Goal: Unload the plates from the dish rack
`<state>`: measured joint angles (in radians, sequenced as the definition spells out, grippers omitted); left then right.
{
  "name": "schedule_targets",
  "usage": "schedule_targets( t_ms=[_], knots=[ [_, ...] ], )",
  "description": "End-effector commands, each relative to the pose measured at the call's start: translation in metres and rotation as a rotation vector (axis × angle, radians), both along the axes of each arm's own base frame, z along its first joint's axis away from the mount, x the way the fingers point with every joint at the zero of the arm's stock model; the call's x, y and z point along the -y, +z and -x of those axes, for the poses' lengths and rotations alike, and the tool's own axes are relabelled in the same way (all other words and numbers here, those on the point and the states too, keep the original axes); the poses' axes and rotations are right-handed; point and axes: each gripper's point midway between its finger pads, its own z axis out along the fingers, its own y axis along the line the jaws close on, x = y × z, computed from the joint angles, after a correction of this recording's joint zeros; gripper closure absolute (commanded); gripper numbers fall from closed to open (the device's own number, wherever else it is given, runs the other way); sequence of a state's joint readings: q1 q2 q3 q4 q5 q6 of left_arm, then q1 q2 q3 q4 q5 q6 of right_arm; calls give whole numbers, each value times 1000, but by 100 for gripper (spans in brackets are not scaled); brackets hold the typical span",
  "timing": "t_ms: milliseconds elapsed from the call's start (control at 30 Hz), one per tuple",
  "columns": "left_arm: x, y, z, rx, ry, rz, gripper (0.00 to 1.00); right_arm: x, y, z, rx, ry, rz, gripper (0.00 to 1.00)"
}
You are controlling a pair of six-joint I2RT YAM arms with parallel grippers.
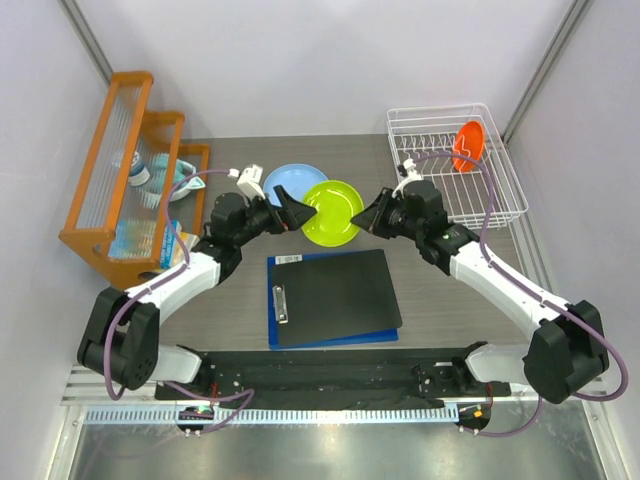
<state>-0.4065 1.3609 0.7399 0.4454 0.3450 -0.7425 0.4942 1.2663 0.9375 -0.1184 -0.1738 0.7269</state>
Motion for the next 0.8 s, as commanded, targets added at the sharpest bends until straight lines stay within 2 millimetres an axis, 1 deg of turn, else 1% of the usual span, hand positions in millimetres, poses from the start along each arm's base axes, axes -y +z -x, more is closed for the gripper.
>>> schedule_targets(
  t_ms=[0,33,67,100,133,167,200,233,267,300,333,367,400,433,500,533,600,633,667,733,767],
  knots=[
    [5,14,-5,54,-5,43,14,-21,45,8,92,75,-187,90],
    [6,15,-5,56,-10,46,20,-22,45,9,89,79,-195,90],
    [6,13,-5,53,-10,44,32,-24,45,10,89,85,-209,90],
    [6,13,-4,54,-11,45,37,-24,44,11,84,86,-212,90],
    [5,10,-4,47,-7,42,54,-24,43,11,81,84,-213,89],
    [4,8,-3,45,-4,40,64,-23,40,11,77,78,-213,89],
    [3,8,-3,44,2,39,72,-23,41,11,80,79,-218,88],
    [2,6,-2,40,4,37,83,-23,40,11,79,77,-220,87],
    [2,5,-2,40,3,32,88,-24,39,10,79,79,-221,86],
    [2,5,-1,39,3,29,91,-25,38,10,74,85,-222,83],
    [2,4,-1,38,3,25,99,-26,38,9,72,82,-222,75],
    [1,3,-2,30,8,14,100,-26,37,8,72,84,-223,62],
    [0,2,-3,29,12,10,100,-26,37,9,76,87,-223,54],
    [-1,2,-4,27,22,6,100,-23,37,5,87,67,-210,43],
    [-4,1,-6,30,35,-12,100,-18,32,4,84,46,-172,33],
    [-5,-1,-7,25,44,-22,100,-15,33,1,95,24,-156,28],
    [-10,-2,-14,22,66,-76,100,-7,28,-1,97,2,-101,28],
    [-12,-1,-18,22,79,-94,100,-4,32,-4,112,-15,-87,28],
    [-14,6,-26,39,104,-107,100,7,23,-3,83,-59,-37,27],
    [-19,6,-35,44,134,-154,100,15,20,-4,92,-79,4,24],
    [-21,-1,-42,30,145,-175,100,19,18,-4,89,-93,17,23]
  ],
)
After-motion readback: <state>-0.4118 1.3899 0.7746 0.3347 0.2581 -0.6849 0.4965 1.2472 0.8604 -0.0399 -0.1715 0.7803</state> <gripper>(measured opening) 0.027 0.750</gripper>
